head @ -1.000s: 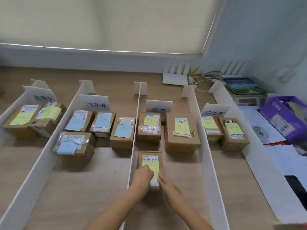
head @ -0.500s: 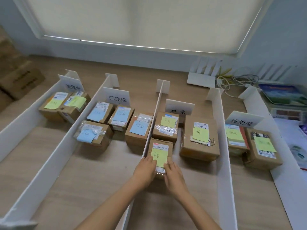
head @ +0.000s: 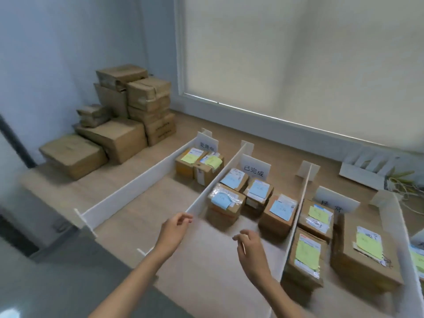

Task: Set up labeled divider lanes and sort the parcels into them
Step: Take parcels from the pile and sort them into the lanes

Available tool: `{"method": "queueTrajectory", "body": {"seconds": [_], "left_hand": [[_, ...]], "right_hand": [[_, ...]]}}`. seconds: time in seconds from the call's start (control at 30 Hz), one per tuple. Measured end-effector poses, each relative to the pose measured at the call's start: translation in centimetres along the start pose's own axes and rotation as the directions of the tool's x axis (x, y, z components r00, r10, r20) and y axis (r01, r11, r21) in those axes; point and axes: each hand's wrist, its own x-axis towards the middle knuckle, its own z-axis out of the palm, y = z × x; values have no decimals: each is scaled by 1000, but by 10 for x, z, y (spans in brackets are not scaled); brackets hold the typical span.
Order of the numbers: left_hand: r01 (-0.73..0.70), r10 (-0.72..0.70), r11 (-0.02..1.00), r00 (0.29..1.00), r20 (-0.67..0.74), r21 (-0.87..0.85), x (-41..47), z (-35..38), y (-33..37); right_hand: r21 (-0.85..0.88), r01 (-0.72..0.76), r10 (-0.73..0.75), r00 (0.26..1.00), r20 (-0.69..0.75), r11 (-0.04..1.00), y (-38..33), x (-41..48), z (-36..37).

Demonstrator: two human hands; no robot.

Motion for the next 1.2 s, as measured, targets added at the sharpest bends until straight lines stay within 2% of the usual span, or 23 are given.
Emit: {"method": "queueTrajectory", "body": {"seconds": [0.13,0.2,0.37,0.53,0.7,0.97,1.1,1.2], "left_hand": [[25,-33,998,989,-144,-60,-10,-127,-48],[49,-70,994,968,-243,-93,-15,-179,-73],[76,-166,968,910,-381,-240,-30,-270,-116],[90,-208,956,879,-429,-278,-28,-327,-160],[115,-240,954,846,-476,-275,11,-377,-188],[149,-241,958,877,-415,-243,163,-461,-221],[122,-213,963,889,-406,-239,230,-505,-227],[132,-218,964,889,-402,-231,268,-533,-239]], "right_hand": [[50,125,-128,990,59,991,-98,20,54],[101,142,-151,985,80,985,-141,27,81],[179,174,-201,968,149,968,-225,43,135],[235,187,-233,954,187,954,-278,73,177],[288,192,-251,950,187,938,-323,133,223],[359,160,-235,956,176,920,-406,278,287],[372,150,-236,952,195,916,-444,351,309],[444,58,-164,965,204,894,-479,404,321]]}}
